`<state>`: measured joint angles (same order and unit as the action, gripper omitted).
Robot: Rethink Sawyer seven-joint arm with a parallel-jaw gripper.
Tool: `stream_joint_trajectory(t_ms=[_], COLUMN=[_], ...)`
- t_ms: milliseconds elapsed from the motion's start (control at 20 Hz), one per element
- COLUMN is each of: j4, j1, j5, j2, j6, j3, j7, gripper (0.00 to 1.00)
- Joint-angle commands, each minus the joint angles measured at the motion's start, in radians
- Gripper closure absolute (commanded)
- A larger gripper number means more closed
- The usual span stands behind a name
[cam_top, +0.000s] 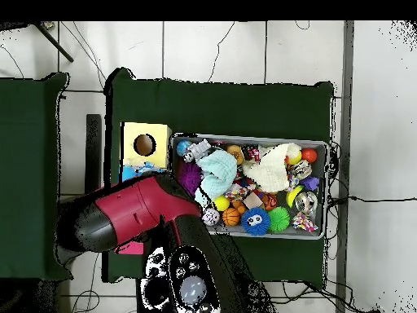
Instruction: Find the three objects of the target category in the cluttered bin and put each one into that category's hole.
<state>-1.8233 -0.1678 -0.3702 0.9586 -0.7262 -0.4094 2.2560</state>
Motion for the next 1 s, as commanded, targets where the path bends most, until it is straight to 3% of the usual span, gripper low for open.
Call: stream_joint_trajectory(t_ms=[50,650,1000], j4=[0.05,0.074,0.116], j1=[-0.002,-0.013,-0.033], j5=[-0.077,-0.061,0.006], j2=[-0.054,-0.054,-0.02], j6=[0.013,-0.006,-0.112], j3=[0.006,-0.006,-0.045], j7=[-0.046,-0.072,-0.123], gripper=[0.0,0.0,0.0])
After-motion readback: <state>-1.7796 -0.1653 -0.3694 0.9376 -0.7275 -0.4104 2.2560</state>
